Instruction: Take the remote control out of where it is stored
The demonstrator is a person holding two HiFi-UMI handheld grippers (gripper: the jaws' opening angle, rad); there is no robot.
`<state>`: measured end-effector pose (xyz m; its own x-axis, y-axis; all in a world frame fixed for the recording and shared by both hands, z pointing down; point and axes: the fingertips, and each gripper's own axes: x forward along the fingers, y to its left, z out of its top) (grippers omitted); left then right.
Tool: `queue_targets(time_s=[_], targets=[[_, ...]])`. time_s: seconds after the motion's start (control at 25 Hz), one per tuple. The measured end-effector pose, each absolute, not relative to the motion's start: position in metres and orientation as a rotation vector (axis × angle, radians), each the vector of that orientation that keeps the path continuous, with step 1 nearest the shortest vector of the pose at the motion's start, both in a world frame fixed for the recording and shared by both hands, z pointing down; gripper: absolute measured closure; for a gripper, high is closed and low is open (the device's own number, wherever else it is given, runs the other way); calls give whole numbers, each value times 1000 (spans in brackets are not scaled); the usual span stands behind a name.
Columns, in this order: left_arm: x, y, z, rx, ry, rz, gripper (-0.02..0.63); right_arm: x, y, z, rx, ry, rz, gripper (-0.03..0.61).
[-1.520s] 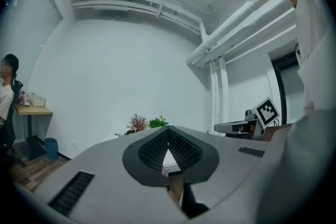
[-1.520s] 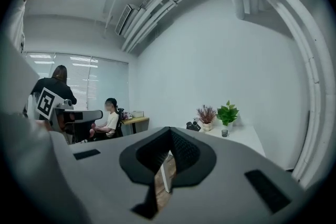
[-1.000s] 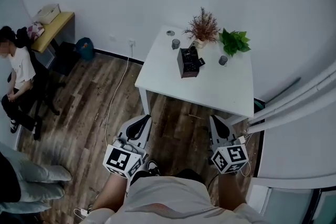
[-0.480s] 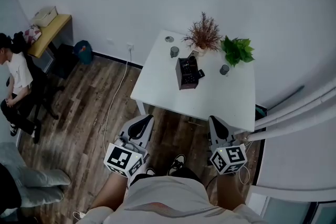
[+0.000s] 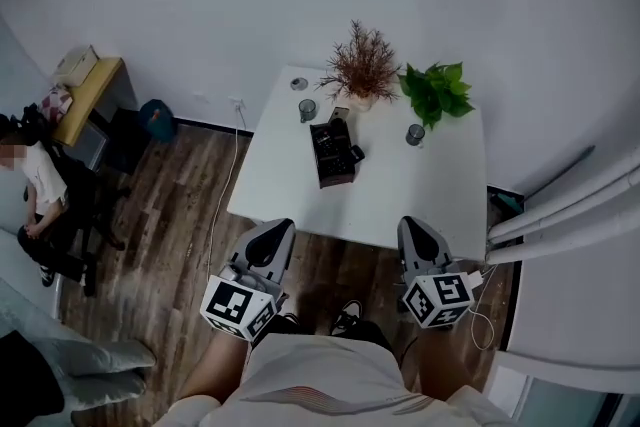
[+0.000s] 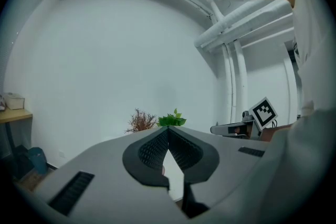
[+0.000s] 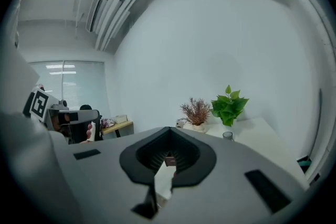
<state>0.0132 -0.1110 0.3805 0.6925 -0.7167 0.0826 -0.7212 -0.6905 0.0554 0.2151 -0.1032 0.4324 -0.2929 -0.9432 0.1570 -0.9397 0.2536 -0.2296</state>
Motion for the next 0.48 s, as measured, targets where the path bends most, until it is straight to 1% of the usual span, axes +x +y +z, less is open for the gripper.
queue_targets(time_s=[0.24, 0.48], targets=[[21, -137, 384, 2821, -1131, 93, 606, 227, -117, 441, -1958, 2374, -510, 566], [-2, -166, 389, 2840, -1062, 108, 606, 210, -147, 455, -2114, 2239, -587, 563]])
